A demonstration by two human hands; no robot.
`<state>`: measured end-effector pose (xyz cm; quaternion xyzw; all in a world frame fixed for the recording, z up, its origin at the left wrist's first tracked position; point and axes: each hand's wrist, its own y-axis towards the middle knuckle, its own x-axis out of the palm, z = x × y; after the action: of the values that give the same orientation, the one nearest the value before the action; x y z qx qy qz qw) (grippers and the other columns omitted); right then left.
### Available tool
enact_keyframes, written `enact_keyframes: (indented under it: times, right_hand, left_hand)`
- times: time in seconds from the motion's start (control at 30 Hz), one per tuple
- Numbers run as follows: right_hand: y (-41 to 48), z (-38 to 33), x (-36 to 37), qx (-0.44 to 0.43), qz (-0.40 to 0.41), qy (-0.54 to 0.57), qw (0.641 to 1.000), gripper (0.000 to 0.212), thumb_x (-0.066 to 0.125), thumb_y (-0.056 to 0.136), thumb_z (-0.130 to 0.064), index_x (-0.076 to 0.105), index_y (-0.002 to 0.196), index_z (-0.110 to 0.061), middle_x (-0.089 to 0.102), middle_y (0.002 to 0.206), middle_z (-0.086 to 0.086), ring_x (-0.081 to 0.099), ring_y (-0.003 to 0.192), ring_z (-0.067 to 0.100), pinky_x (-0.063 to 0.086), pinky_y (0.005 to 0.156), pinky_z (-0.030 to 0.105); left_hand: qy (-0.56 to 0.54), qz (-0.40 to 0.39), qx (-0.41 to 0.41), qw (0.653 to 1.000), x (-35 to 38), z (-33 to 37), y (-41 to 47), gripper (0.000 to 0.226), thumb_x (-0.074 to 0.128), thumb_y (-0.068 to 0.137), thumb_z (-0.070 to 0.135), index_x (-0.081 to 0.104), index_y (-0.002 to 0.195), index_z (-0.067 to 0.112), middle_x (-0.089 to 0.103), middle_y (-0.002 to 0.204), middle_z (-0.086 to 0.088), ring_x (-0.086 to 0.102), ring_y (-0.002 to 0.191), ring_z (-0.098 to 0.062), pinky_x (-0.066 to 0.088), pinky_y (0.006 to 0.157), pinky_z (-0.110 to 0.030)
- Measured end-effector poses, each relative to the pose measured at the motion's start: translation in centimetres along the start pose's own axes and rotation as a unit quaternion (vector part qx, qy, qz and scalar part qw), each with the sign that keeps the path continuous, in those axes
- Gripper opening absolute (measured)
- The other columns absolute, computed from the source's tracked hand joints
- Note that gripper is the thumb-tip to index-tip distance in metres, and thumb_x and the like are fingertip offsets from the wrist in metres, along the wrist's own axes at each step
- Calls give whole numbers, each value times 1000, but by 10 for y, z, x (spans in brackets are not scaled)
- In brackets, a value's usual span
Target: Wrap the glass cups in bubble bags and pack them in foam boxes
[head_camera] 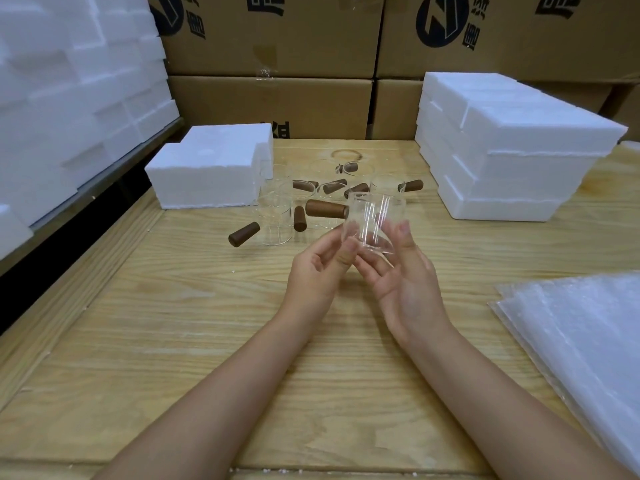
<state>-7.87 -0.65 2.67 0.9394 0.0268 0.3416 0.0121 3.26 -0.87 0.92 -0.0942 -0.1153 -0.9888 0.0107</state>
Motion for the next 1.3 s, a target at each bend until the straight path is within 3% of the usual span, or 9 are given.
enact_keyframes:
  times: [0.1,0.2,0.33,0.57,0.77,0.93,1.13,1.2,1.3]
  right_hand:
    - [1,1,0,20,9,0,1000,65,53,79,-48,55,127,-4,55,130,22,68,91,21,56,77,30]
    - [2,3,-1,20,14,-33,999,64,53,76,-53,59,123,-9,58,126,16,69,84,16,55,71,26]
    - [4,1,-3,-31,37,-92,995,57,58,73,-54,63,117,-17,62,115,8,65,85,14,53,76,28]
    - [3,2,-4,-150,50,-216,964,60,72,65,-53,40,116,-49,50,109,0,61,98,11,51,95,40]
    - [4,4,-4,-152,22,-205,967,56,74,69,-29,45,115,-38,51,102,-2,58,78,12,50,69,19]
    - [6,3,-3,-92,41,-105,989,61,77,65,-34,45,117,-26,58,106,2,64,79,8,52,77,25]
    - [6,1,-2,-26,26,9,999,15,55,92,-23,48,104,-17,61,96,10,66,81,26,58,75,35]
    - [5,2,-1,-17,17,14,1000,13,52,94,-22,48,105,-16,62,95,10,66,81,25,58,71,32]
    - [5,2,0,-8,17,5,1000,13,48,97,-23,48,108,-18,67,95,9,68,79,20,56,68,28]
  left_hand:
    - [3,-8,4,1000,-1,-2,0,44,64,75,26,61,116,11,74,101,10,66,100,1,49,84,-13]
    - [-22,16,17,999,-4,-1,-1,53,68,70,21,61,119,2,70,112,-10,67,103,-10,51,84,-17]
    - [-31,30,21,999,-3,-2,0,42,72,71,9,63,111,10,74,97,9,68,97,-3,51,76,-13]
    - [-4,83,60,995,-2,-2,-1,52,84,51,26,66,100,23,74,100,12,68,100,-5,51,77,-15]
    - [87,88,97,988,1,1,-4,46,85,55,34,67,97,31,72,96,15,66,97,-5,49,77,-20]
    - [76,73,102,989,0,2,-3,55,84,63,34,58,112,30,66,109,9,65,104,-7,50,82,-23]
    - [-7,31,8,999,0,-1,1,59,64,84,43,48,132,11,62,124,-1,57,123,-18,46,104,-32]
    - [-15,5,-7,1000,0,-2,1,60,57,78,39,53,128,6,67,119,-3,61,117,-19,49,99,-31]
    - [5,-17,-7,1000,2,-2,1,41,61,75,33,61,111,13,73,99,15,66,99,-1,52,86,-20]
